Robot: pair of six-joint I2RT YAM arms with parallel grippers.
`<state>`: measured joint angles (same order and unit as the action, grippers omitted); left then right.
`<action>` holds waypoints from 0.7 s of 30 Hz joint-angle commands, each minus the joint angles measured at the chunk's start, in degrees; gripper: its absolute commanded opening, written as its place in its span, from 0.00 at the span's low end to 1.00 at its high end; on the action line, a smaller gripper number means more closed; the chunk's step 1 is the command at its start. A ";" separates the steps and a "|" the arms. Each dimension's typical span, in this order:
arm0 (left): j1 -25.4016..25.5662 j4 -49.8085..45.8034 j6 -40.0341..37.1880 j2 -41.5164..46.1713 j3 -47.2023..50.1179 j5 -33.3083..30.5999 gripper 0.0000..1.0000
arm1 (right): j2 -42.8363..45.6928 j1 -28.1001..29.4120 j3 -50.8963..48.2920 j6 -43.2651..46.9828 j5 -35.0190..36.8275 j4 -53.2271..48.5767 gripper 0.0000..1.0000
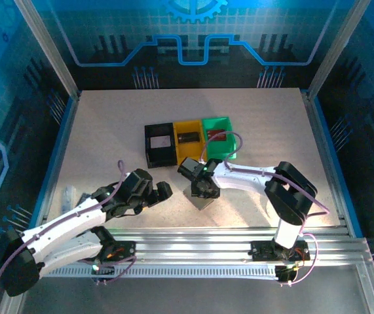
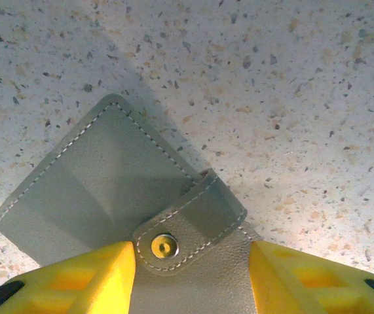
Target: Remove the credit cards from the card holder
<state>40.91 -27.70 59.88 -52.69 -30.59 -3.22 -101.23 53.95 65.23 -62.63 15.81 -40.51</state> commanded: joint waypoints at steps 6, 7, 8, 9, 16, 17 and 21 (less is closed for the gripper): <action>0.35 -1.31 -0.94 1.01 1.10 -0.78 0.99 | -1.96 0.08 2.72 -4.17 0.78 -1.28 0.44; 0.33 -1.21 -0.93 1.01 1.15 -0.69 0.99 | -2.27 -0.07 2.93 -4.27 0.95 -1.53 0.43; 0.36 -1.21 -0.93 1.01 1.15 -0.73 0.99 | -2.51 -0.13 2.97 -4.51 1.27 -1.73 0.43; 0.40 -1.21 -0.97 1.08 1.21 -0.71 0.99 | -2.78 -0.35 2.82 -4.67 1.20 -1.56 0.43; 0.34 -1.10 -1.13 1.27 1.67 -0.59 0.99 | -3.95 -1.34 1.15 -5.38 -0.43 0.40 0.39; 0.32 -1.04 -1.11 1.27 1.67 -0.60 0.99 | -3.81 -1.36 0.92 -5.56 -0.43 0.58 0.37; 0.36 -0.77 -1.16 1.32 1.85 -0.55 0.99 | -3.61 -1.48 0.16 -5.59 -0.43 1.54 0.32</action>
<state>40.91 -28.01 59.86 -52.05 -29.69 -3.22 -103.59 53.17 67.00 -66.65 15.59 -39.64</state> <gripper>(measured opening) 0.991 0.330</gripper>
